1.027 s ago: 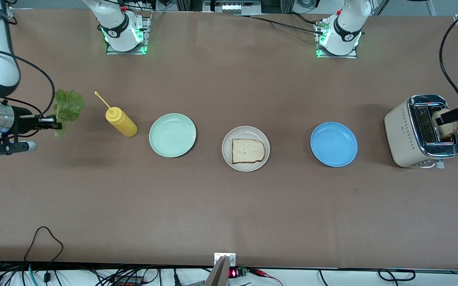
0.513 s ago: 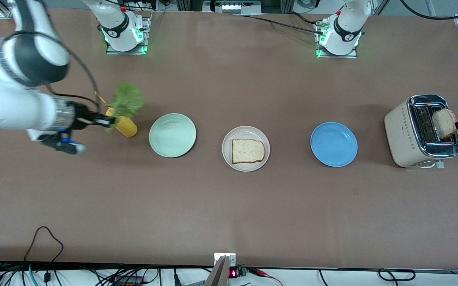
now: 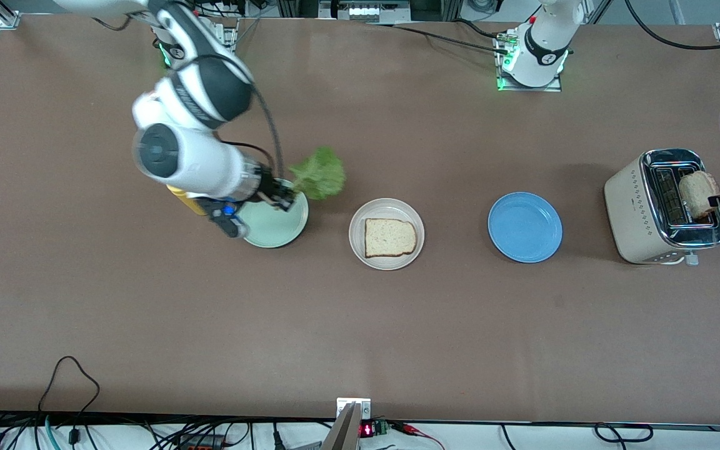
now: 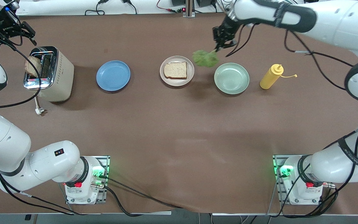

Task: Make sandwich in beige plate with both arms
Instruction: 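Lift the lettuce and carry it toward the beige plate with the right gripper, then lay the lettuce on the bread and open the right gripper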

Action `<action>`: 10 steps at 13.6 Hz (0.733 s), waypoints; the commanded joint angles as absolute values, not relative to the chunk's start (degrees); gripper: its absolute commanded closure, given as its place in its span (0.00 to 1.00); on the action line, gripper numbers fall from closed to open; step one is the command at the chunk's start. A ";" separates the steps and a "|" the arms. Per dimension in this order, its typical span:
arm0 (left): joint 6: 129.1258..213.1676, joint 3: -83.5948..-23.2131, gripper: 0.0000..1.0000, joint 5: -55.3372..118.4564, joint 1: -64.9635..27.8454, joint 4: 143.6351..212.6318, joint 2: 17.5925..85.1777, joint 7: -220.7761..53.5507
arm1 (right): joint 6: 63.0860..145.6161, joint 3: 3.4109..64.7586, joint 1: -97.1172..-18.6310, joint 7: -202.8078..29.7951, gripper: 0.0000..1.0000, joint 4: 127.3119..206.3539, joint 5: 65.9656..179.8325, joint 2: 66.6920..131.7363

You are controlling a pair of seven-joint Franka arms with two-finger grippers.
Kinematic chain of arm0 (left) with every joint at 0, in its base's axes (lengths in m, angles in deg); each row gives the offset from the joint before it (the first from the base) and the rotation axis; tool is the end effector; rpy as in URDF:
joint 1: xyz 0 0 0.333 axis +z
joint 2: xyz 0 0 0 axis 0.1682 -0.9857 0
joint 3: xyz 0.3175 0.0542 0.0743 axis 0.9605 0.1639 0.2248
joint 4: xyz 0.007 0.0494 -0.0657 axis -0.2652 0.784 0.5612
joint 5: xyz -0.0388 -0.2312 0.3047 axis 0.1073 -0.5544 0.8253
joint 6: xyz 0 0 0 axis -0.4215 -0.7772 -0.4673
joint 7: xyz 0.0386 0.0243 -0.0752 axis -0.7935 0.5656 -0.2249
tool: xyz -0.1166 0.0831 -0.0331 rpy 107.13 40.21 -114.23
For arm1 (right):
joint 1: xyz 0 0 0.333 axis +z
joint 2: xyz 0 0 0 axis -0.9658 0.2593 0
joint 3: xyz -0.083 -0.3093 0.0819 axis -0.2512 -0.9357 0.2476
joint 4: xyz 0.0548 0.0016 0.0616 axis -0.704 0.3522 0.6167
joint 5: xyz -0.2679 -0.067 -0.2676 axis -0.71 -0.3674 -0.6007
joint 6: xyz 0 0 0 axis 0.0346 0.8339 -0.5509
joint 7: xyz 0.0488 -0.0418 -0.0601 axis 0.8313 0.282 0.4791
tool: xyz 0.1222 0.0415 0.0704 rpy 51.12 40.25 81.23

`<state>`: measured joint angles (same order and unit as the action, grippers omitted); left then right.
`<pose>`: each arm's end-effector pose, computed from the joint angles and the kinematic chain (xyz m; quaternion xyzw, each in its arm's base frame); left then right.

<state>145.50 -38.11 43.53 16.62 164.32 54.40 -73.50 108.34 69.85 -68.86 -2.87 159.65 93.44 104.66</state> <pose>0.5707 0.2590 0.4007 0.9749 0.1653 -0.1477 0.0195 0.5685 0.3783 0.3568 -0.8941 0.4098 0.1405 0.1134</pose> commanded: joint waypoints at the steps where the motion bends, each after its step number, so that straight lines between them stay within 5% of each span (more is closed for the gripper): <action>1: 144.51 -38.68 0.00 44.51 18.35 162.44 51.52 -72.77 | 116.59 67.49 -61.99 10.51 1.00 158.16 88.97 110.45; 5: 144.60 -38.68 0.00 44.51 19.58 162.88 49.50 -71.28 | 127.66 65.47 -57.50 18.09 1.00 157.90 88.51 115.90; 10: 144.60 -38.68 0.34 44.42 19.58 162.97 48.01 -71.27 | 134.00 62.48 -53.09 21.88 1.00 156.06 88.69 121.27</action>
